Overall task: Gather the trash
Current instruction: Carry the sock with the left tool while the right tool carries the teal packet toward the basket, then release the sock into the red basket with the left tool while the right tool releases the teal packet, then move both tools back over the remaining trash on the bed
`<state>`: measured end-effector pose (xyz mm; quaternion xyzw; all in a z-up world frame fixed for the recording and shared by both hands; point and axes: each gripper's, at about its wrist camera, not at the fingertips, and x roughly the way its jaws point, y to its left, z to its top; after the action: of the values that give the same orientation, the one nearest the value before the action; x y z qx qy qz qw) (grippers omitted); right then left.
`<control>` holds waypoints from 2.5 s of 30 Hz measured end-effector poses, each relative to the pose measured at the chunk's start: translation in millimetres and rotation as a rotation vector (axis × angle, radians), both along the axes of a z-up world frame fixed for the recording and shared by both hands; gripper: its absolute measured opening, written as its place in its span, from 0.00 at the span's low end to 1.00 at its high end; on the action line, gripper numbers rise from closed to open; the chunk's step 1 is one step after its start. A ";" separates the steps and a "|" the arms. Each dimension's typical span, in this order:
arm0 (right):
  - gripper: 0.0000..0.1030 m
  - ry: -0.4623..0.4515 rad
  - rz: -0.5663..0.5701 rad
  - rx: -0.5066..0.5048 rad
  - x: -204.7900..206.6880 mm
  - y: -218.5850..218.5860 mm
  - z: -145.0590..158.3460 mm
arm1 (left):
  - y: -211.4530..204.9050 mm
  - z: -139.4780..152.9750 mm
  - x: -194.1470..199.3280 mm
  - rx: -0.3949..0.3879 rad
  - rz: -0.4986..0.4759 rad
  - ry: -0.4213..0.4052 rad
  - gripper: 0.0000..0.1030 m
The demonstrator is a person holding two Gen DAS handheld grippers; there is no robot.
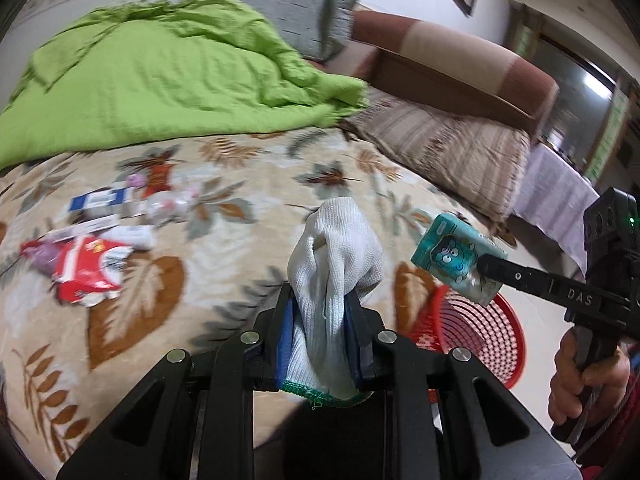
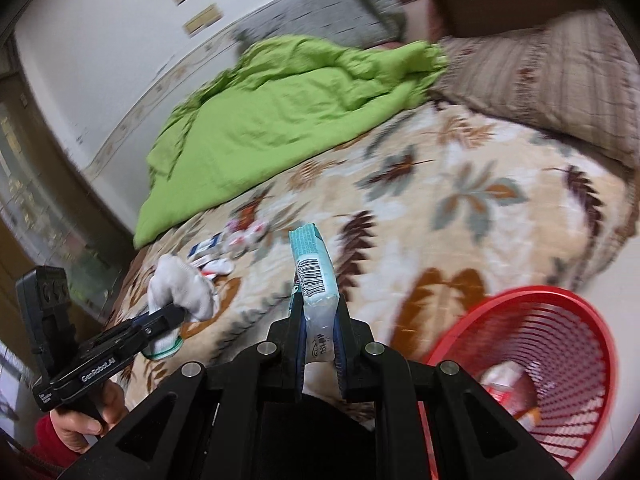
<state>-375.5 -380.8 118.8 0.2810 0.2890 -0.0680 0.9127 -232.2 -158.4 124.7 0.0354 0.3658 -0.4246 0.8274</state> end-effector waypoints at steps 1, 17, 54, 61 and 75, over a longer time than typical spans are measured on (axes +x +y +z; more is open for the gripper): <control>0.13 0.002 -0.026 0.006 -10.3 -7.7 0.0 | -9.2 1.1 -4.9 0.002 -0.023 -0.001 0.21; 0.13 0.047 -0.268 0.062 -115.8 -81.2 -21.8 | -135.9 -7.4 -79.7 0.053 -0.340 0.051 0.21; 0.48 0.086 -0.044 -0.005 -25.5 -31.0 -22.1 | -71.4 -4.0 -24.2 0.030 -0.123 0.070 0.57; 0.53 0.097 0.097 -0.080 37.4 21.0 -14.9 | 4.2 -10.5 24.2 0.004 0.057 0.097 0.57; 0.53 0.122 0.322 -0.093 135.3 101.8 -17.0 | 176.4 -38.2 135.1 -0.065 0.469 0.204 0.58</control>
<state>-240.2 -279.1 101.8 0.1839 0.3816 0.0490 0.9045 -97.1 18.0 86.5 -0.1202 0.4317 -0.2339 0.8628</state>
